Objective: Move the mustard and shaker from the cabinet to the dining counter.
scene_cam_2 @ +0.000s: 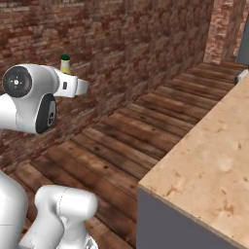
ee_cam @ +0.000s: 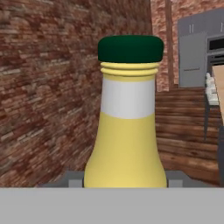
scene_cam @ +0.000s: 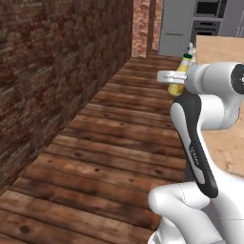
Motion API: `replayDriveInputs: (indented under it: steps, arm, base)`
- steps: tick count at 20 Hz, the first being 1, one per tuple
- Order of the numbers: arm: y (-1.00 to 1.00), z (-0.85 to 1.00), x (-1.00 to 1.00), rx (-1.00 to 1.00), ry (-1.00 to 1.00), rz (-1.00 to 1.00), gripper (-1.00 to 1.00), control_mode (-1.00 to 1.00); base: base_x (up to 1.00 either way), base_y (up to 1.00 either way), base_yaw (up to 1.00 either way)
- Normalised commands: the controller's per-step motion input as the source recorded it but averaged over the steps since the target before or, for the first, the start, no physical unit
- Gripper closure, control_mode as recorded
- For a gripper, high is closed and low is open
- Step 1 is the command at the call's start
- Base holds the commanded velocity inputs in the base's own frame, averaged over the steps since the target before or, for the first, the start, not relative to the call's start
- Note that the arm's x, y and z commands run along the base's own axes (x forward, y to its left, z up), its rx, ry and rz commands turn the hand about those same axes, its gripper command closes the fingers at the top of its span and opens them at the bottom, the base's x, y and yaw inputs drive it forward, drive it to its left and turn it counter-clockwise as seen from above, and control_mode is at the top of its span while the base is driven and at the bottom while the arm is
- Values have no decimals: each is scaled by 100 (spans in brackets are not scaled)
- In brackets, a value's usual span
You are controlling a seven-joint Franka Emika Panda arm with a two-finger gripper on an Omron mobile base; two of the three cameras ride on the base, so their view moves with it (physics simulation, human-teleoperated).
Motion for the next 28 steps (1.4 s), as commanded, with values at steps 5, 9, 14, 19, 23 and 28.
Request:
replayDriveInputs:
  steps: [5,9,14,19,23,28]
  arm:
    - [0,0,0,0,0,0,100,100]
    - [0,0,0,0,0,0,100,100]
    - [0,0,0,0,0,0,100,100]
    - [0,0,0,0,0,0,100,100]
    - [0,0,0,0,0,0,100,100]
    - [0,0,0,0,0,0,100,100]
  base:
    - [34,75,-17]
    - [40,67,-23]
    - [55,47,-39]
    - [62,43,-40]
    - [68,50,-27]
    - [78,46,-21]
